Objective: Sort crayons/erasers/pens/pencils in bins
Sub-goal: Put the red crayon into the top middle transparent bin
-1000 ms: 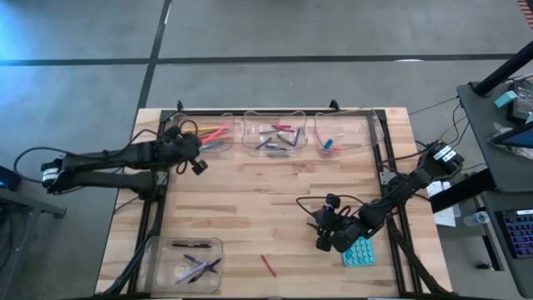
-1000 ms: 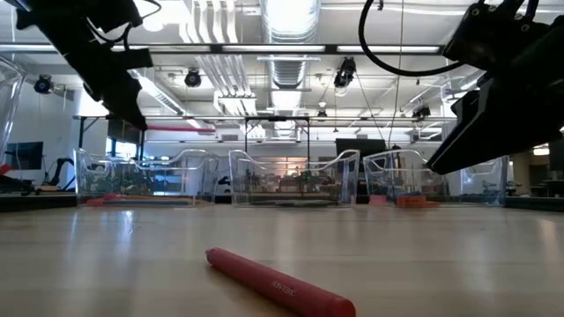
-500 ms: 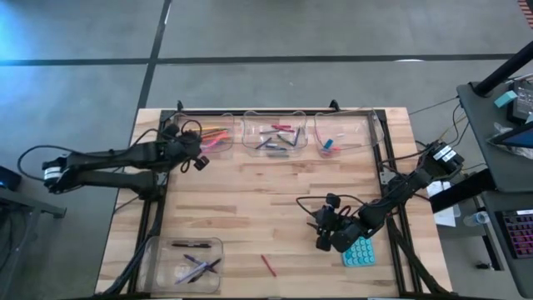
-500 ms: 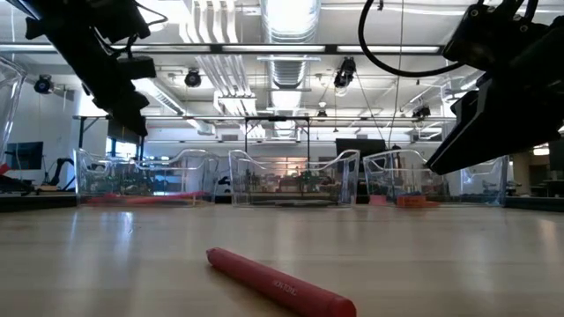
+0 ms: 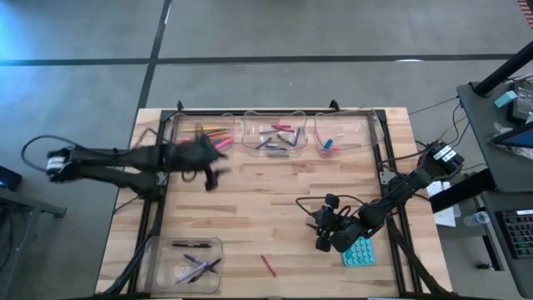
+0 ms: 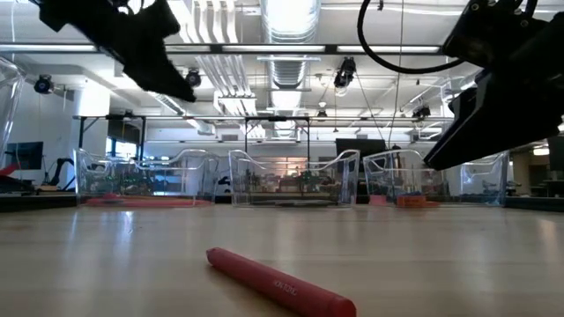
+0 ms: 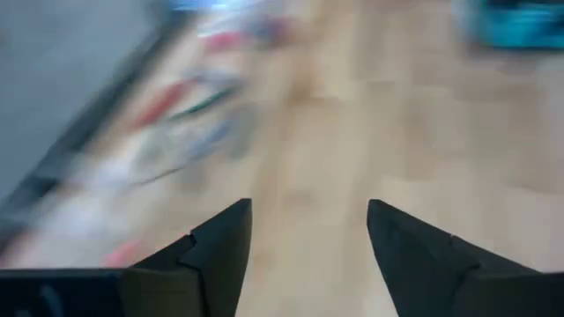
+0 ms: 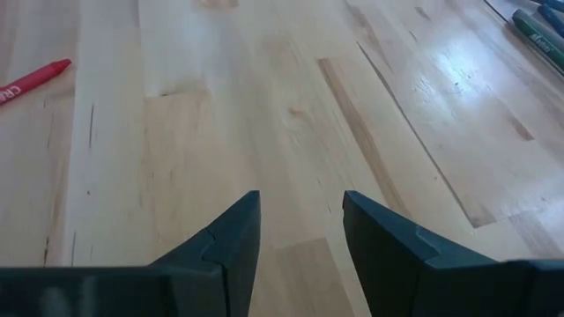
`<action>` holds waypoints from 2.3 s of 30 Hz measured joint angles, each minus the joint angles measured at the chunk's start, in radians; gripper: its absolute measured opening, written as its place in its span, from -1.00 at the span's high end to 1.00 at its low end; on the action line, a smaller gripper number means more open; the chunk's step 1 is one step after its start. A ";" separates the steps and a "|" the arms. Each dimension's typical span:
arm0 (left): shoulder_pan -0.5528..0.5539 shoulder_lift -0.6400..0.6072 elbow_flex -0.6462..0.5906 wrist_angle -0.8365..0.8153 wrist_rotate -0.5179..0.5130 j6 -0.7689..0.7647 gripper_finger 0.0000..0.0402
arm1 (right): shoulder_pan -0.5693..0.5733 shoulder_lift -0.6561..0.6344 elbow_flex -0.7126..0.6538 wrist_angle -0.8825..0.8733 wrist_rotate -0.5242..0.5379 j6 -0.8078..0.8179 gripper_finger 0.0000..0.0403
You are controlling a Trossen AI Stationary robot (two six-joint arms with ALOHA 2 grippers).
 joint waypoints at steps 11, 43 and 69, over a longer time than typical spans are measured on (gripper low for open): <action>-0.522 0.438 0.073 0.491 -0.035 0.062 0.07 | 0.000 0.000 0.000 -0.001 -0.002 -0.003 0.23; -0.574 1.075 0.484 0.443 0.244 0.111 0.07 | 0.002 0.000 -0.002 -0.005 -0.003 -0.001 0.23; -0.542 1.119 0.469 0.430 0.257 0.186 0.66 | 0.002 0.000 -0.003 -0.006 -0.002 -0.001 0.23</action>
